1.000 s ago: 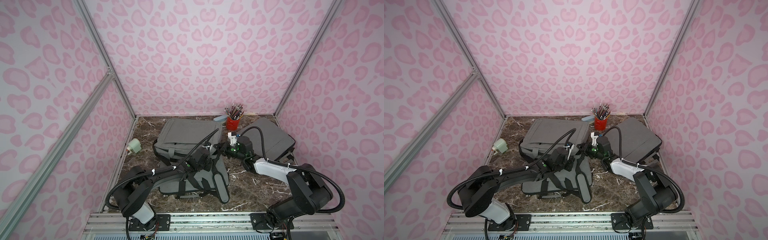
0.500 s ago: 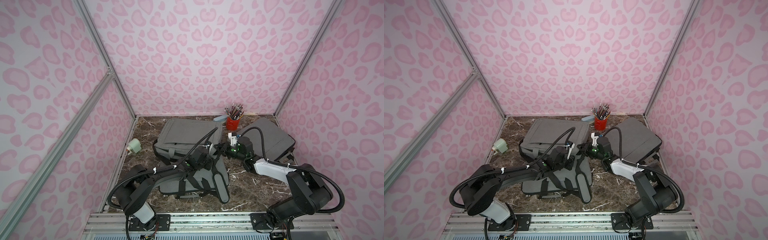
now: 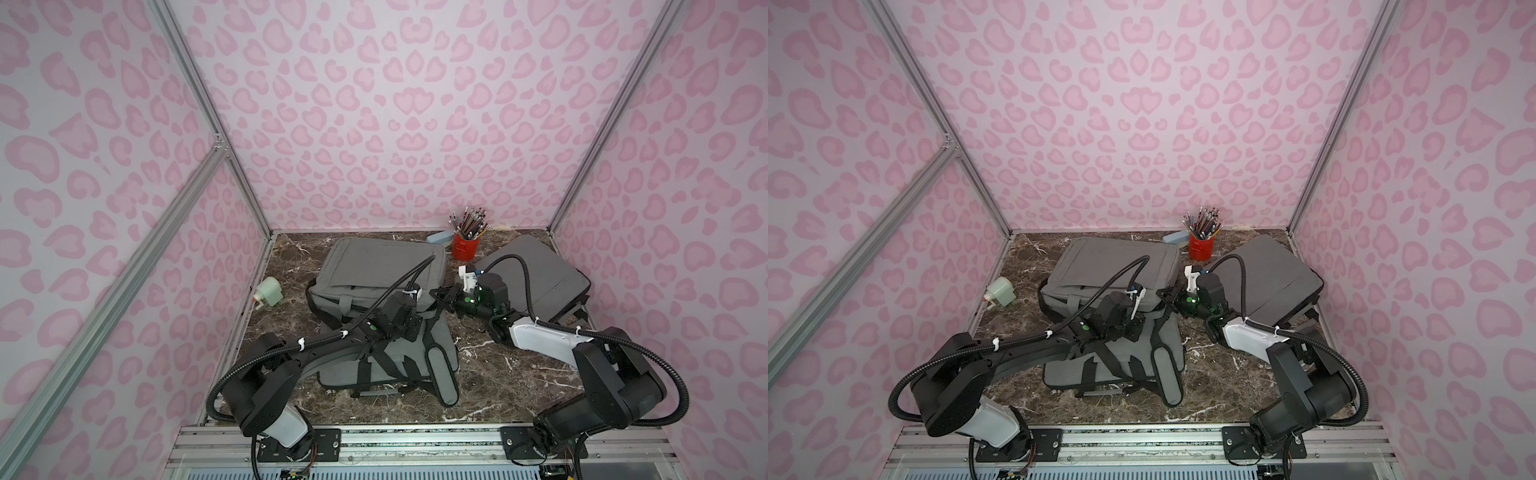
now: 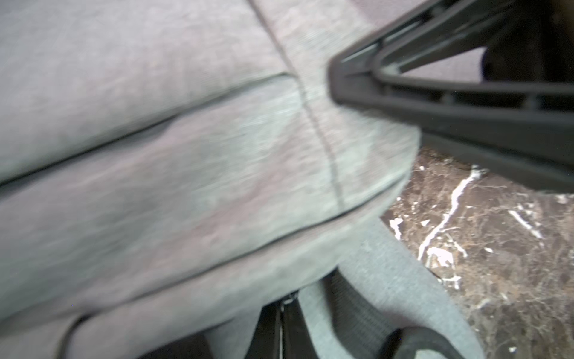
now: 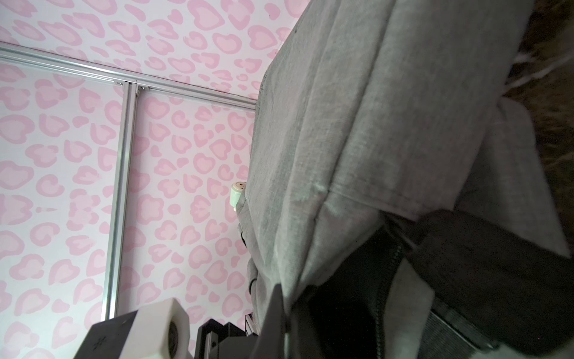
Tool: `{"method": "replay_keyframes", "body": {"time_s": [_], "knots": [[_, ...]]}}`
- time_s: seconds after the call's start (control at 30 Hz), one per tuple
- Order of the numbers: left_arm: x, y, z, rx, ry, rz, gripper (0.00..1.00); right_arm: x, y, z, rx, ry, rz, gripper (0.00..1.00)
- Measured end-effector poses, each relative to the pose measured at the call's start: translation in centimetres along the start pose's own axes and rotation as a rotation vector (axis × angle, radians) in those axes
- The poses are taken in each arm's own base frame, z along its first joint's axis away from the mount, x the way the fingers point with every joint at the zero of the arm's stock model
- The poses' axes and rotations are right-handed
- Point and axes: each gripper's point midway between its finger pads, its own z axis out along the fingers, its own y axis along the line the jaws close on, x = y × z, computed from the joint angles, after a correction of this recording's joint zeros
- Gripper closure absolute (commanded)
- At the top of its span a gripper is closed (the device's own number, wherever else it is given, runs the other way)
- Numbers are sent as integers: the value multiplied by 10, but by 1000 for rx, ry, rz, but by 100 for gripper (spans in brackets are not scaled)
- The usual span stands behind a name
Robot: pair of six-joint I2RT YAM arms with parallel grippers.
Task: Open the zippered laptop bag and take out the laptop
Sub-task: Unzip the zipper on the zippered laptop bag.
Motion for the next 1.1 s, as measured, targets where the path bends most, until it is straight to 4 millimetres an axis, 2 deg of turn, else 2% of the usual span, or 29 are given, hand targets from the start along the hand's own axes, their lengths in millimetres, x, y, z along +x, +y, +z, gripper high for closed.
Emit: {"method": "replay_keyframes", "body": {"time_s": [0.3,0.57,1.1], "knots": [[9,41,-21,-146,57,-2,98,-11,4,-7,1,-20,-39,100],[18,80,-41,-249,108,-40,98,-17,-3,-11,22,-26,-74,100],[33,179,-74,-399,179,-246,98,-21,-10,-7,37,21,-152,100]]}}
